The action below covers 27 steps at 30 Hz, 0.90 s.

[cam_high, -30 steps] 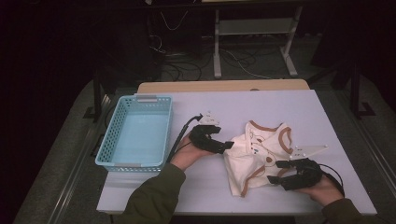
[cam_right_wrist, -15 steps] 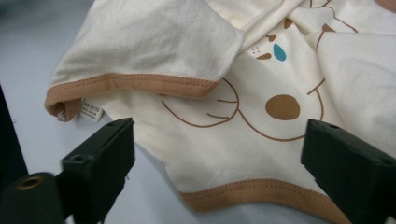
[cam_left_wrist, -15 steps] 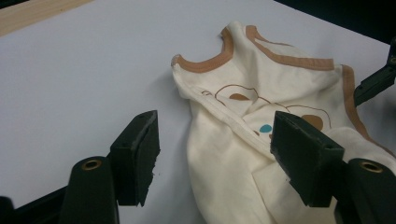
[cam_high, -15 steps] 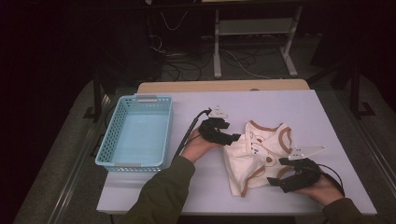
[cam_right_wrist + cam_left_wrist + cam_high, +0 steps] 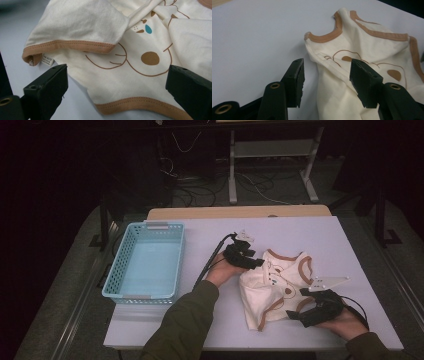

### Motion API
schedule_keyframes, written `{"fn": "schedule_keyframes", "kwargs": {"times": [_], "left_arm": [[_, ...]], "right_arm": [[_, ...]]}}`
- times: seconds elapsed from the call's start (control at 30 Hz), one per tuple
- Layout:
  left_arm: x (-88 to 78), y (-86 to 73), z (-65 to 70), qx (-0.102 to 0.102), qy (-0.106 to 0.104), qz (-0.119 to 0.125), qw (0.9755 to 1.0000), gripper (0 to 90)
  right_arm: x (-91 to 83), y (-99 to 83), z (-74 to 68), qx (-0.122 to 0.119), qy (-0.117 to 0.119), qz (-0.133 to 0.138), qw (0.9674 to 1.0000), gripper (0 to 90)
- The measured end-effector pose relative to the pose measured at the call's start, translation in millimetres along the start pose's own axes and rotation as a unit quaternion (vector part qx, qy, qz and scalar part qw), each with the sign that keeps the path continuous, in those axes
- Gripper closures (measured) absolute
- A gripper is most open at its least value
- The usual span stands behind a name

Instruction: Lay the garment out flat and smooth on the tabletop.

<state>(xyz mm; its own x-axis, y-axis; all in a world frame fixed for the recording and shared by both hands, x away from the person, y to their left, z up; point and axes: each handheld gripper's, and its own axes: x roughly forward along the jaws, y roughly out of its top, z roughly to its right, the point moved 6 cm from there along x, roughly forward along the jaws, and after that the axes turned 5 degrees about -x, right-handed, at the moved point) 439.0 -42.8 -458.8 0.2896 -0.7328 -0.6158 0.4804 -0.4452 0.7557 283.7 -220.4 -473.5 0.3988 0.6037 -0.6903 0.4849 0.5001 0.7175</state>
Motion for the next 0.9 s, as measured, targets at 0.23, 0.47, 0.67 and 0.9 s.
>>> {"fn": "schedule_keyframes", "kwargs": {"times": [0.23, 0.47, 0.67, 0.9], "left_arm": [[19.7, 9.3, -5.4, -0.008, 0.006, -0.011, 0.9999, 44.6], [38.8, 12.1, -10.9, -0.018, 0.006, -0.024, 0.9995, 44.5], [50.5, 16.3, -9.2, -0.025, -0.002, -0.027, 0.9993, 46.2], [61.3, 17.5, -7.2, -0.013, 0.009, -0.039, 0.9991, 57.9]], "right_arm": [[-0.8, 0.5, -0.5, -0.002, 0.001, 0.002, 1.0, 3.9], [-1.0, 1.2, -1.8, -0.002, 0.003, 0.004, 1.0, 4.0], [-1.7, 1.6, -2.2, -0.003, 0.002, 0.005, 1.0, 4.1], [-3.1, 2.1, -1.5, -0.003, 0.001, 0.011, 0.9999, 4.7]]}}
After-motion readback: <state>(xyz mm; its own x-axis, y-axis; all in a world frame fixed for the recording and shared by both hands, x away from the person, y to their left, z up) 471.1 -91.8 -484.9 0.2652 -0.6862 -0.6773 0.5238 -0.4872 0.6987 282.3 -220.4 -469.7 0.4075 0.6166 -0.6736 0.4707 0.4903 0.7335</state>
